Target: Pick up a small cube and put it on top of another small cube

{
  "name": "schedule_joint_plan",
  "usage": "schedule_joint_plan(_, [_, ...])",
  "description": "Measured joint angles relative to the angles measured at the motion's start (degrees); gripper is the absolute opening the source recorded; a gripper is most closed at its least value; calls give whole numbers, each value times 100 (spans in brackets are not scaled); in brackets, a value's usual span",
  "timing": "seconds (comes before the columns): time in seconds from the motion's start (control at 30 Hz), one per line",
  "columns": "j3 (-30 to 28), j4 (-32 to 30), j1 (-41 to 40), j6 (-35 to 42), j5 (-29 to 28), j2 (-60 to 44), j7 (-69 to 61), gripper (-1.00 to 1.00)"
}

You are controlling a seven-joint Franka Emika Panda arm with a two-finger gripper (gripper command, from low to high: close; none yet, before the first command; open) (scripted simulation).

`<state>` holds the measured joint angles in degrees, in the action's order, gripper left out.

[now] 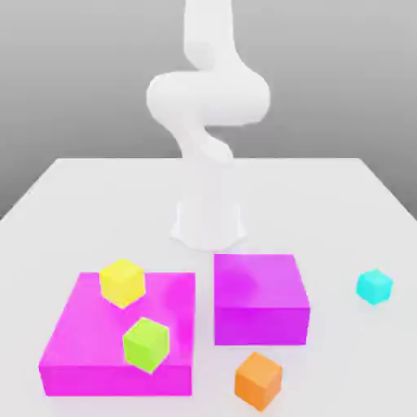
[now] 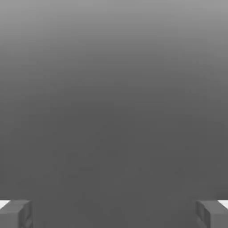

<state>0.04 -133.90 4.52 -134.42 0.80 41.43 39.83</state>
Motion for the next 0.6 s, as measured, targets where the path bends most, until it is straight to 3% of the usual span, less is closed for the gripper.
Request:
schedule_joint_plan(0.33, [120,-852,1802,-1048,262,-1779,-2382,0])
schedule_joint_plan(0.6, [551,-1523,2922,-1877,382,-3173,-4195,0])
